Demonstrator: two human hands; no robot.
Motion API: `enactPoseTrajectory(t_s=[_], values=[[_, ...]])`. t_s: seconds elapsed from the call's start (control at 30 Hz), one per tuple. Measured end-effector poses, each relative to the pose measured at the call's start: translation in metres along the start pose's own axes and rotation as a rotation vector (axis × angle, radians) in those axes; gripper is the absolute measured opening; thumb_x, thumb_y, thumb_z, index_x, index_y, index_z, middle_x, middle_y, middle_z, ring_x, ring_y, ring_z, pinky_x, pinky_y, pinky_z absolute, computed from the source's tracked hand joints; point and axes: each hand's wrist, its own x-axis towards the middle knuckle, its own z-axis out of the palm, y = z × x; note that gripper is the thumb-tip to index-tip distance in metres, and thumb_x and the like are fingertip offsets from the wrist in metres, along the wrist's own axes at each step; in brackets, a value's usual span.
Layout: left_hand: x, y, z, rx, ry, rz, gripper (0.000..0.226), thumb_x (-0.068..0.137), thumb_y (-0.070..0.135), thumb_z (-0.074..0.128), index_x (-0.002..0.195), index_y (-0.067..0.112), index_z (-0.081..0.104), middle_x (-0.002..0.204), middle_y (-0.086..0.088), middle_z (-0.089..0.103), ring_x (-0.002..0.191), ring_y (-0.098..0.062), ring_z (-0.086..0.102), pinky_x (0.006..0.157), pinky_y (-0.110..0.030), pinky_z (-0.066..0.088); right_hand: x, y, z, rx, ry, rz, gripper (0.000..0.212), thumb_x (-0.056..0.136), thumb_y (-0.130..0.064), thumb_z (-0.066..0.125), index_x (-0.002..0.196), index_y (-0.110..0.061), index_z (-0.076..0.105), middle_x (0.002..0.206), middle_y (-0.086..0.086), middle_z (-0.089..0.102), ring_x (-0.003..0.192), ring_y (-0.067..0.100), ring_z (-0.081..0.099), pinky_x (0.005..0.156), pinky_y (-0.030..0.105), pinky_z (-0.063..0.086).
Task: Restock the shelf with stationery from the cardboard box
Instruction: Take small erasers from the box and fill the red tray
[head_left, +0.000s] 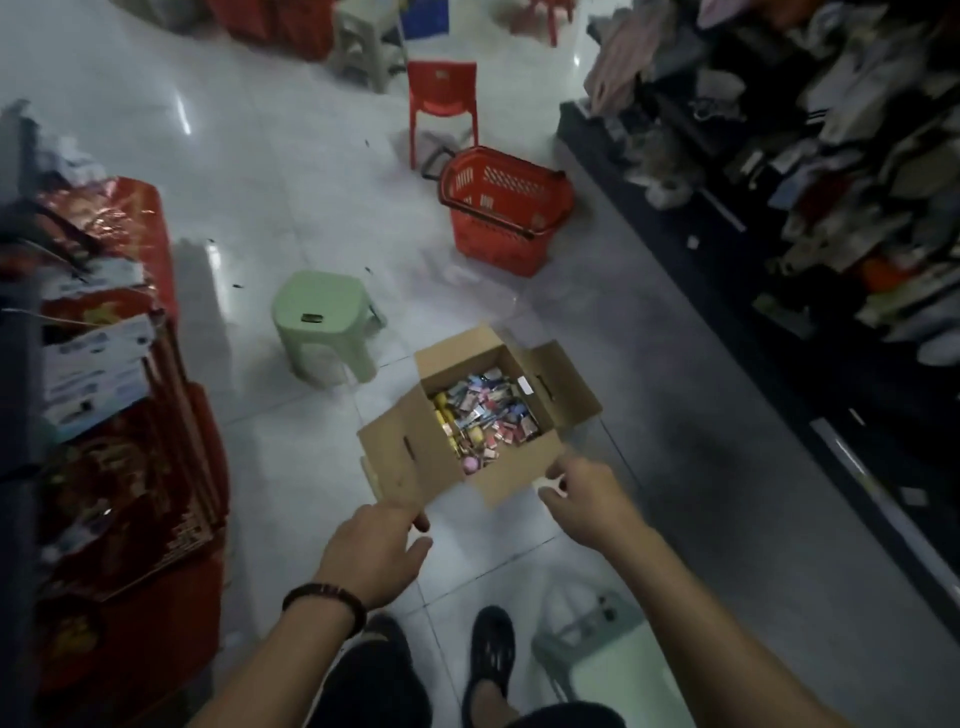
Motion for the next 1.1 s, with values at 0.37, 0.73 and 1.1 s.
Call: enactPoseTrajectory(t_s=[0.37,0.73,1.1], values=[[0.293,-0.04,0.079,-0.119,-0.165,-0.033,0.015,0.101,0.039,0.058,0.115,0.032,0.06,0.117,0.005,0.056,0.107,-0.02,0.058,0.085,-0.036,0.054,0.272,0.04,0.077,0.021,-0.186,0.124,0.029,0.099,-0.036,0.066,0.123,-0.019,0.068,0.119,0.003,0.069,0.101,0.017,0.062,0.083,0.03,0.05],[0.55,-0.094,0.287,-0.226,-0.084,-0.242,0.05,0.095,0.022,0.065,0.14,0.04,0.051,0.141,-0.006,0.041,0.138,-0.029,0.032,0.108,-0.044,0.047,0.597,0.156,0.271,-0.237,-0.331,0.076,0.044,0.094,-0.014,0.068,0.137,-0.019,0.059,0.133,0.012,0.058,0.12,0.032,0.061,0.095,0.041,0.054],[0.631,-0.107,0.415,-0.249,0.185,-0.442,0.055,0.091,0.023,0.076,0.143,0.021,0.056,0.169,-0.018,0.02,0.158,-0.049,0.0,0.115,-0.066,0.037,0.726,0.209,0.383,-0.677,-0.432,-0.26,0.06,0.097,-0.038,0.068,0.144,-0.033,0.032,0.143,0.017,0.034,0.129,0.043,0.045,0.095,0.054,0.049]])
